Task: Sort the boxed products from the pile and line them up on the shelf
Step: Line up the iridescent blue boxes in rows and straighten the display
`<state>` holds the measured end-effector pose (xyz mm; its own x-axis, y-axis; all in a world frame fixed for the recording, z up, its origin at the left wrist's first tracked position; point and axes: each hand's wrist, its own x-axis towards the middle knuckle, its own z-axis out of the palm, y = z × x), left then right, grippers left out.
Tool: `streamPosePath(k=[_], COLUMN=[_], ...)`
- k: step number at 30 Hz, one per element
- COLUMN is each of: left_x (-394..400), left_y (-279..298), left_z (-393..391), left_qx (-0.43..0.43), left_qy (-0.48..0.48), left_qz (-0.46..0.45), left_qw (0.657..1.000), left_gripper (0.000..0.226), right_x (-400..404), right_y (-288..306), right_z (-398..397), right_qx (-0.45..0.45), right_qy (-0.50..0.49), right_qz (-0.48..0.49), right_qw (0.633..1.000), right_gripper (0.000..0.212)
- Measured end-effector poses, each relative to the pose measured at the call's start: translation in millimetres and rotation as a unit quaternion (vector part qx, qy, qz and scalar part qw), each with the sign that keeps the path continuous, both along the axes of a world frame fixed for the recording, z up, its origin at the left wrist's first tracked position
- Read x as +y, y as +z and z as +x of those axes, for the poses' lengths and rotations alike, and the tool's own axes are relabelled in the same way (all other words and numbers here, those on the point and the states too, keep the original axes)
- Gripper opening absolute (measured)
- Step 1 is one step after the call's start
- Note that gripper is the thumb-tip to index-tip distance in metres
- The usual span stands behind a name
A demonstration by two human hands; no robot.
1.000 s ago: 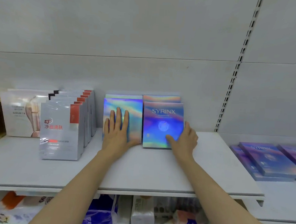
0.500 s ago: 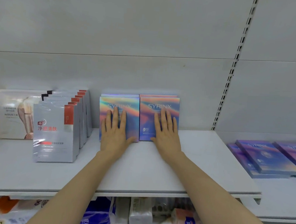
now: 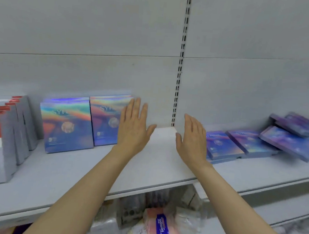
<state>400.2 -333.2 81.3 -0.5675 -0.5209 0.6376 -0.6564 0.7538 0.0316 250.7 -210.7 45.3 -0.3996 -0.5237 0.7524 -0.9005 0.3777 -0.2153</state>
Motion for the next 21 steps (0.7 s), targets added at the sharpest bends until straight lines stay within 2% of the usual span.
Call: streamPosePath(k=[3,7,10,12,15,17,19,21], left_x=[38.2,86.3,112.7,122.7,131.5,130.5,125.8,121.2], left_y=[6.9,2.9,-15.1,-37.3,-71.4,-86.8,-95.9,-99.7], left_z=[-56.3,-140.5,-205.4,-246.2,-292.6,-308.5,-314.6,-315.7], left_qx=[0.010,-0.013,-0.088,-0.153,-0.204,-0.160,-0.112,-0.078], left_qy=[-0.058,-0.104,-0.098,-0.090,-0.023,0.070,0.161,0.207], left_qz=[0.015,0.086,0.163,0.237,0.317,0.388,0.460,0.517], left_qw=[0.998,0.991,0.978,0.955,0.926,0.905,0.866,0.827], left_gripper=[0.070,0.068,0.066,0.065,0.069,0.087,0.112,0.129], right_x=[40.3,82.5,111.7,129.6,151.3,160.6,164.7,163.8], right_y=[-6.5,-20.9,-34.0,-42.9,-57.4,-67.0,-75.9,-82.5], right_z=[-50.6,-112.0,-152.8,-175.7,-204.1,-217.8,-228.1,-234.5], right_qx=[-0.021,-0.039,-0.047,-0.050,-0.049,-0.053,-0.064,-0.077], right_qy=[-0.036,-0.067,-0.065,-0.058,-0.050,-0.044,-0.030,-0.015], right_qz=[0.010,0.052,0.079,0.083,0.090,0.100,0.104,0.109], right_qw=[0.999,0.996,0.994,0.994,0.993,0.993,0.992,0.991], right_gripper=[0.063,0.066,0.066,0.065,0.066,0.069,0.070,0.070])
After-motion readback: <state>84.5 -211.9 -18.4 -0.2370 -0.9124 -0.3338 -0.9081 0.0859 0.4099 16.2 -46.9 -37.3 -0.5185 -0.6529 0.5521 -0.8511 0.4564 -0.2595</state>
